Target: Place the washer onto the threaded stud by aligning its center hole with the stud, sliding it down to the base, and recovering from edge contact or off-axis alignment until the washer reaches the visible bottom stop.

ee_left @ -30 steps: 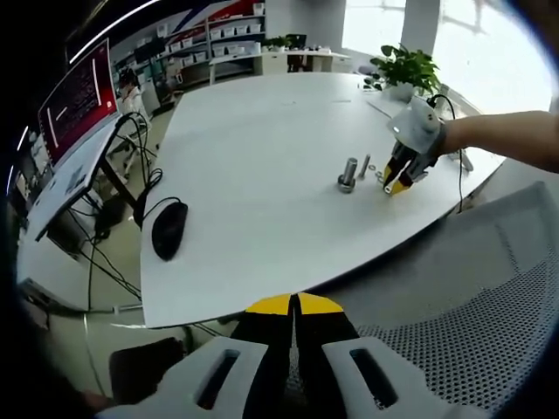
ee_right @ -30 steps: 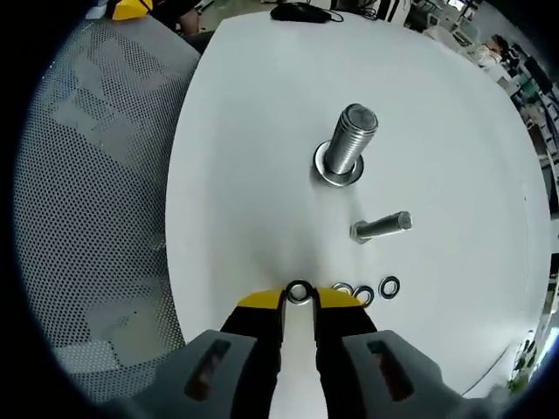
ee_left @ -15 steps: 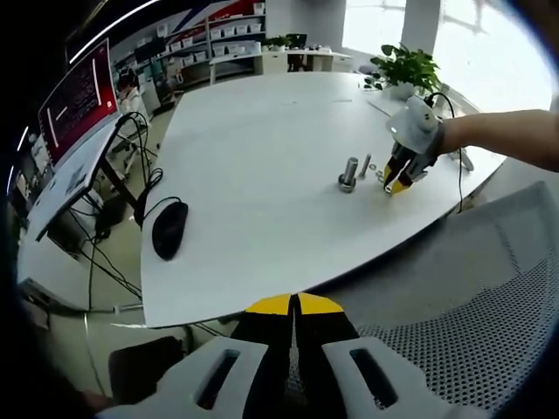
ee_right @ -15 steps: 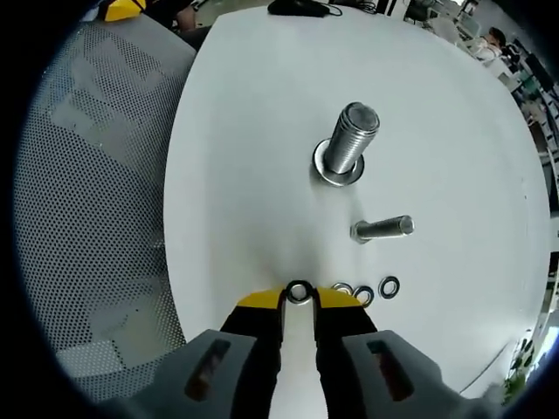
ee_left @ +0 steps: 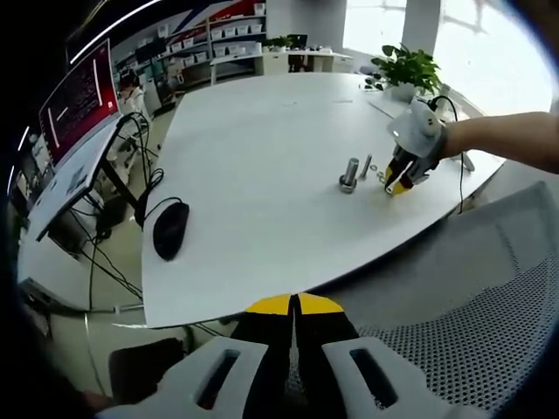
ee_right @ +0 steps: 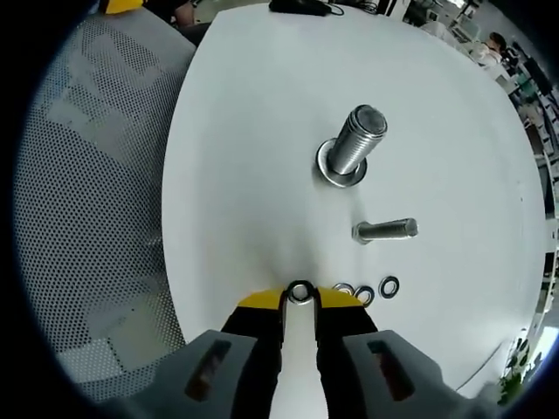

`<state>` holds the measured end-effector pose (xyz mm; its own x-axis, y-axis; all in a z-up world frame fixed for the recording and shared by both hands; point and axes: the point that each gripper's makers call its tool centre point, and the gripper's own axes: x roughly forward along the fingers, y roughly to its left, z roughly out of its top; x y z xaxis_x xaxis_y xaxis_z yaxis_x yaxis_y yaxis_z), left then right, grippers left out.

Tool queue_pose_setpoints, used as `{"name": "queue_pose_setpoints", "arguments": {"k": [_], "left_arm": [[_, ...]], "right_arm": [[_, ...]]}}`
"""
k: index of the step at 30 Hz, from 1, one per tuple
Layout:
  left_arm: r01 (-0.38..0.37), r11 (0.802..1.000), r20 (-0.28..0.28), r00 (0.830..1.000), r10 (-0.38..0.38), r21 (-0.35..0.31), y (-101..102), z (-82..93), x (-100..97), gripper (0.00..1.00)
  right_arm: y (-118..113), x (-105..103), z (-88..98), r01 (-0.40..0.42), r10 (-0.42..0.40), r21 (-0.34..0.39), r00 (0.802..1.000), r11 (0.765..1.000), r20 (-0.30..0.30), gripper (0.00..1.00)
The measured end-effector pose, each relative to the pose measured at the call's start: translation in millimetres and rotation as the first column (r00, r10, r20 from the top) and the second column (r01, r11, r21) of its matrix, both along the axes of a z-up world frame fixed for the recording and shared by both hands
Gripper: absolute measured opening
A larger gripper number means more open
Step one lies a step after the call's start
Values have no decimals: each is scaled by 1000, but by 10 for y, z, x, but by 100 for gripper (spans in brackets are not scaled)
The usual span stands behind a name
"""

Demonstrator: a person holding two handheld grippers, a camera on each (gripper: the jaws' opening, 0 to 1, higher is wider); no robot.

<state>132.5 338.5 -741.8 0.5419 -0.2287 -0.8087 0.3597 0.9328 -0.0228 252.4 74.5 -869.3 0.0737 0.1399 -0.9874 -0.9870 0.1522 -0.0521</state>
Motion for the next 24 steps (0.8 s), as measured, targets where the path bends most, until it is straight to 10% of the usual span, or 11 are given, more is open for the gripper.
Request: {"name": "queue_pose_setpoints", "arguments": {"k": [24], "left_arm": [[11, 1000, -3, 1000, -11, -2, -10, -2, -16, 0]], "right_arm": [[-8, 4, 92, 14, -14, 11, 999, 1000, -32, 14]]}}
